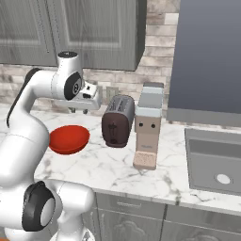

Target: Open the cabinet. Pick the orange and peach from the cabinet and place them into the bowl. Then close the cabinet.

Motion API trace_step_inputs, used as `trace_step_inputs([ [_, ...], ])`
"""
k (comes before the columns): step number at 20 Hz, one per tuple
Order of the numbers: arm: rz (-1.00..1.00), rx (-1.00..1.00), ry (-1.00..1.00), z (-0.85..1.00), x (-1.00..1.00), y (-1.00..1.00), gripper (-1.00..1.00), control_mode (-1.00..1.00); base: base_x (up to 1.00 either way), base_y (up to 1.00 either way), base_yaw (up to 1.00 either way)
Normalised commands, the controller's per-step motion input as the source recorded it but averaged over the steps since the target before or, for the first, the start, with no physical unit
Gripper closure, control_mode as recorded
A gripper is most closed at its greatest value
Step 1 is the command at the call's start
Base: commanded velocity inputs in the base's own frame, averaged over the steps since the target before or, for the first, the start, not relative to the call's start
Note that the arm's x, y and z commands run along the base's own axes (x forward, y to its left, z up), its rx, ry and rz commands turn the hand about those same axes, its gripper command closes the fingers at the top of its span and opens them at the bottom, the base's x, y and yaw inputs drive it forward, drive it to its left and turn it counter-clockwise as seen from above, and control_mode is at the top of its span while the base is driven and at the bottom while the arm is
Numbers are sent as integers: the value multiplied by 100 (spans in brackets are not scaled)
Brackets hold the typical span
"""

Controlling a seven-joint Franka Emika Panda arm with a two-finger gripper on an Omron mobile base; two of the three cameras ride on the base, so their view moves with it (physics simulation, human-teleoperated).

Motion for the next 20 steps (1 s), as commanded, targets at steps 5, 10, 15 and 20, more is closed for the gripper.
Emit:
trace_step_inputs([
  [5, 1, 0, 0, 0, -5, 7, -100, -100, 0, 0, 0],
  [10, 7, 0, 4, 16, 2, 45, -100, -100, 0, 0, 0],
  [15, 6, 0, -5, 41, -2, 20, -100, -100, 0, 0, 0],
  [20, 2, 0, -16, 32, -4, 7, -100, -100, 0, 0, 0],
])
